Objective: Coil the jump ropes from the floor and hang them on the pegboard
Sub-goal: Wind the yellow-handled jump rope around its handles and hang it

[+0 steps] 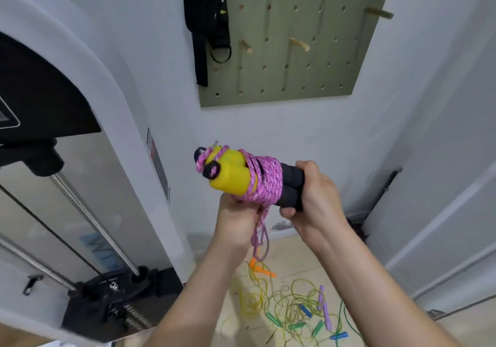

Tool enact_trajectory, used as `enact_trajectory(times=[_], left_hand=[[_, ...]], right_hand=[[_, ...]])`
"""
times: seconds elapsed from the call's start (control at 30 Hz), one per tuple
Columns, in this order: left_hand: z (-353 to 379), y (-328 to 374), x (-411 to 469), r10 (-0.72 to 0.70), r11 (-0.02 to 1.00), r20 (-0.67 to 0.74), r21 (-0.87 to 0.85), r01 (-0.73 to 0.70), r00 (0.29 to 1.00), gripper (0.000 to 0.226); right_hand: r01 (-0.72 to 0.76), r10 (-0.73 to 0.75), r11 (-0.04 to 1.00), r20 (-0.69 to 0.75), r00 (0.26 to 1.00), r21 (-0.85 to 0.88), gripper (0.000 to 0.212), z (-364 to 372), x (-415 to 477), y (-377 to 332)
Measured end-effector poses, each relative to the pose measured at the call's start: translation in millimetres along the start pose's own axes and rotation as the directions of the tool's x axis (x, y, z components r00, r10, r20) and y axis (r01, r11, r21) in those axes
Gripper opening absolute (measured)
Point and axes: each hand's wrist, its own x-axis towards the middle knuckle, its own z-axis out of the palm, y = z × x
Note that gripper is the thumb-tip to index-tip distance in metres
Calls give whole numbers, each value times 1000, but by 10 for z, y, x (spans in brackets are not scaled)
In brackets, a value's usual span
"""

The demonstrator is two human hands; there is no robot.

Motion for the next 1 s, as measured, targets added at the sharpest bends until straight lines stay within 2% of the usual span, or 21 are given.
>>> enact_trajectory(times=[0.03,0.1,0.13,0.2,0.27,0.3,0.37,0.43,0.47,0.53,0.6,0.67,0.73,0.77,0.87,0.93,0.97,1.0], left_hand=[[58,-69,23,-51,997,174,-50,60,983,42],[135,-183,48,-40,993,180,115,19,983,36],[113,-211,81,6,978,183,204,-44,983,38],[117,-131,88,73,891,283,412,-189,956,36],[58,-51,67,153,738,414,556,-382,897,28],[50,-10,42,205,634,473,603,-484,857,23],[43,98,65,278,443,514,681,-583,812,21],[28,173,145,334,300,556,703,-645,761,20],[25,225,188,349,237,583,703,-671,734,21],[41,316,286,405,96,644,676,-731,649,20],[59,396,377,426,56,684,633,-772,592,18],[76,514,427,423,69,680,635,-769,599,25],[93,693,452,341,158,647,676,-720,682,39],[87,743,490,311,217,632,680,-700,710,38],[33,819,563,289,347,618,644,-682,731,32],[24,809,586,228,506,605,596,-624,763,12],[29,823,588,190,599,601,556,-577,776,3],[39,841,586,154,686,597,509,-520,788,7]], right_hand=[[-14,16,998,-35,999,57,21,33,14,36],[14,-3,993,-93,996,119,22,65,60,103],[48,-34,992,-125,992,113,23,65,99,135],[134,-117,989,-211,970,65,26,39,243,192],[278,-305,952,-294,906,-130,34,-14,381,237],[356,-430,893,-283,857,-276,34,-37,434,245],[513,-655,697,-152,740,-501,32,-62,467,224],[636,-792,467,28,609,-615,31,-84,494,172],[658,-818,373,104,566,-654,31,-84,503,136],[674,-812,263,218,541,-690,34,-93,565,87],[693,-797,175,313,517,-699,34,-112,630,20],[708,-791,54,403,460,-704,34,-153,683,-59],[720,-770,-55,488,411,-692,32,-215,726,-140],[726,-756,-93,523,395,-682,31,-245,740,-179],[748,-693,-166,616,376,-643,28,-314,732,-304],[781,-632,-164,672,386,-603,27,-358,709,-395],[804,-598,-127,692,404,-580,27,-380,695,-441],[826,-561,-73,708,429,-559,27,-397,678,-493]])
